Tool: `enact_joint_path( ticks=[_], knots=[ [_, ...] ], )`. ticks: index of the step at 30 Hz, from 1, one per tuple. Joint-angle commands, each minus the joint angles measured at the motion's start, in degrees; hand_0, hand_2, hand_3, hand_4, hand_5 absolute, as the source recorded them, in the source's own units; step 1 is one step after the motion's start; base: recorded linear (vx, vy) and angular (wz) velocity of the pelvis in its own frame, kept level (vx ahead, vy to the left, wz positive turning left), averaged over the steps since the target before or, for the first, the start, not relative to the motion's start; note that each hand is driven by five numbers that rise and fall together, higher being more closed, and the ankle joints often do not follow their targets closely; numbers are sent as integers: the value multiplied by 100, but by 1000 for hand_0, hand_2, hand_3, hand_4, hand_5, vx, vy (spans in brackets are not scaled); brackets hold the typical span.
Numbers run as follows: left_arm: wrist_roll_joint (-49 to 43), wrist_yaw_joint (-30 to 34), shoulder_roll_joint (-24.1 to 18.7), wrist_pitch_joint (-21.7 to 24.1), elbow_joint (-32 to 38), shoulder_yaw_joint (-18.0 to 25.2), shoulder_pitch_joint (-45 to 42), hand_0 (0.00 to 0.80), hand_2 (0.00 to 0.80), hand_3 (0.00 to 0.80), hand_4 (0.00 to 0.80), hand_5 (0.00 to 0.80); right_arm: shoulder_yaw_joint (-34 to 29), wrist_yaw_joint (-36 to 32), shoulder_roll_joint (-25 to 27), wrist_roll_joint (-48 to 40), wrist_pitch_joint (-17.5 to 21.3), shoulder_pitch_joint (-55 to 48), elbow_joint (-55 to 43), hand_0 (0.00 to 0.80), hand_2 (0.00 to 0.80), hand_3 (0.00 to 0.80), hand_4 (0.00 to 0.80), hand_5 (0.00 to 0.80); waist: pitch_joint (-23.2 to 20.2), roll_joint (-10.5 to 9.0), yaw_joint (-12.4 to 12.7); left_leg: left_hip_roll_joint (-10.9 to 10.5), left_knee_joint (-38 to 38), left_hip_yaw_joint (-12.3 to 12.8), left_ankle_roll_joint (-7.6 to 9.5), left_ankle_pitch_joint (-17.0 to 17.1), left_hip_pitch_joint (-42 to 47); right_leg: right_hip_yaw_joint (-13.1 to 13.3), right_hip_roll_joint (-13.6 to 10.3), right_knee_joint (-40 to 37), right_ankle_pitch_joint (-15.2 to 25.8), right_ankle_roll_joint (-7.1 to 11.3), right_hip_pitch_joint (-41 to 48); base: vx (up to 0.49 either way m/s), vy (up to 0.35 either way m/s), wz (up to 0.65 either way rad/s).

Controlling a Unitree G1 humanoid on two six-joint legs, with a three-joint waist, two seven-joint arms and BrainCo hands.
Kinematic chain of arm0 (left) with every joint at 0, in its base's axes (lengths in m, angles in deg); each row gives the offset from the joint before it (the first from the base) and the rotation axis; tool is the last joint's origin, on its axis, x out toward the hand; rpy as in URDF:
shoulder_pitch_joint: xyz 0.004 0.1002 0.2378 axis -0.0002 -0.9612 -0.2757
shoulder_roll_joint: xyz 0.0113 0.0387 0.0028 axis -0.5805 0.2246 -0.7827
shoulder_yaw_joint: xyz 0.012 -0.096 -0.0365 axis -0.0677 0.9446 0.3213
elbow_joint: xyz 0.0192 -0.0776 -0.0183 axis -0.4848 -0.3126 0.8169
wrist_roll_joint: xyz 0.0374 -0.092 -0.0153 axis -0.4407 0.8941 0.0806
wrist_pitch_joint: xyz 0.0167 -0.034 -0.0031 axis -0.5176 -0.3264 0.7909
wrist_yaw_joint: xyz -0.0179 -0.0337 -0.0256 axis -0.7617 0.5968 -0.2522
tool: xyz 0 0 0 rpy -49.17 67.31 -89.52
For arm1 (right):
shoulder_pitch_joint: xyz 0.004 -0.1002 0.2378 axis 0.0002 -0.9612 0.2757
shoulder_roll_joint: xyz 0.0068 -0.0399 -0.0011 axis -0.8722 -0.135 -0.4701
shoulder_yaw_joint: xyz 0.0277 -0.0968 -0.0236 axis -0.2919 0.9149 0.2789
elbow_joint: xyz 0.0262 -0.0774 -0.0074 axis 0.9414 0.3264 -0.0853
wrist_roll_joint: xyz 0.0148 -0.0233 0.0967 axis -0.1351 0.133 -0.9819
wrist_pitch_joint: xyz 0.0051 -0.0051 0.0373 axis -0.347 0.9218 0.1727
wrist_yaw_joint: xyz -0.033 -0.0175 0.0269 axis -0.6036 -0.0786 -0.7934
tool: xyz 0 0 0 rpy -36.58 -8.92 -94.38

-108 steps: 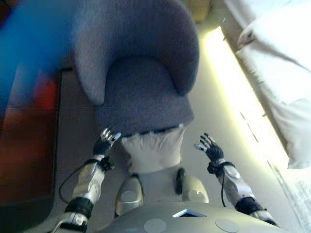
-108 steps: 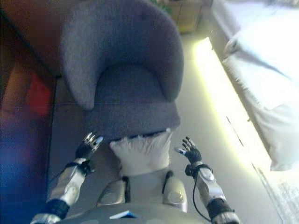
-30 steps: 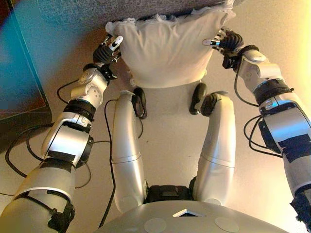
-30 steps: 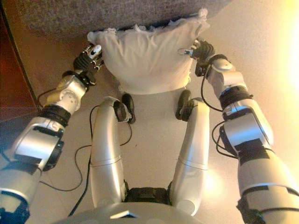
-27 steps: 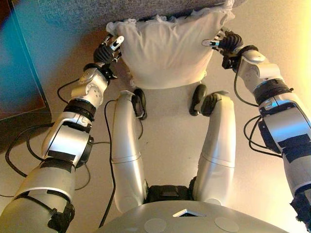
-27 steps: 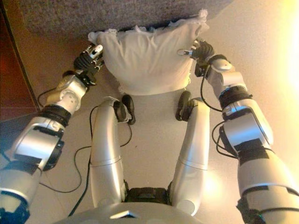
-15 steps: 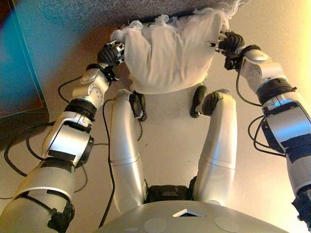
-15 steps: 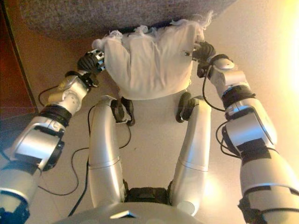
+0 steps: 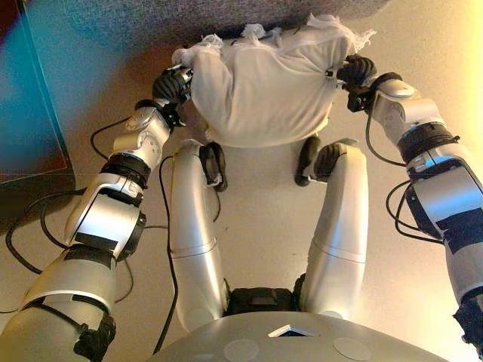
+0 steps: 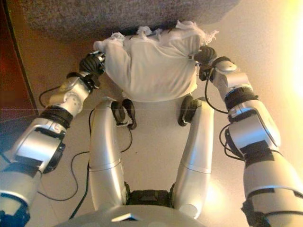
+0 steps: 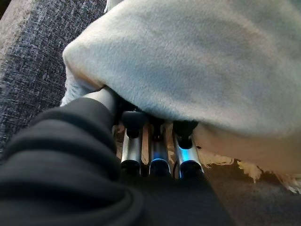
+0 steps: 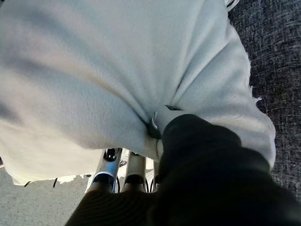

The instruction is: Pick up the cushion and take it to the sofa

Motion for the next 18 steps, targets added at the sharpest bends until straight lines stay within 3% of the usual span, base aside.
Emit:
enact_joint_path(
  ticks=[1, 9, 13, 18],
  knots=[
    [-81, 285, 288, 318, 363, -65, 526, 800, 800, 800, 800, 800, -62, -355, -424, -453, 462, 374, -456, 800, 800, 800, 800, 800, -12, 168, -7, 95, 283, 317, 403, -808, 447, 129, 40, -244, -232, -486, 486, 0, 0, 0],
    [-129, 172, 372, 1090, 795, 233, 22, 800, 800, 800, 800, 800, -372, -160, -408, -445, 1079, -184, -1210, 800, 800, 800, 800, 800, -12, 108, -58, 154, -710, 331, 190, -476, 1117, 9, 104, -1345, 126, -358, 1221, 4, 5, -2],
    [-596, -244, 404, 1473, 1281, 395, -509, 800, 800, 800, 800, 800, -602, 61, -416, -465, 1444, -858, -2082, 800, 800, 800, 800, 800, -12, 53, -102, 206, -1322, 353, 4, -196, 1604, -19, 203, -1912, 348, -194, 1764, 10, -2, -12],
    [-944, -491, 430, 1744, 1719, 482, -1059, 800, 800, 800, 800, 800, -889, 226, -467, -454, 1771, -1647, -2842, 800, 800, 800, 800, 800, -74, 1, -96, 233, -2224, 425, -128, 164, 2310, -154, 153, -2601, 660, 7, 2441, 26, -28, -8]
  ],
)
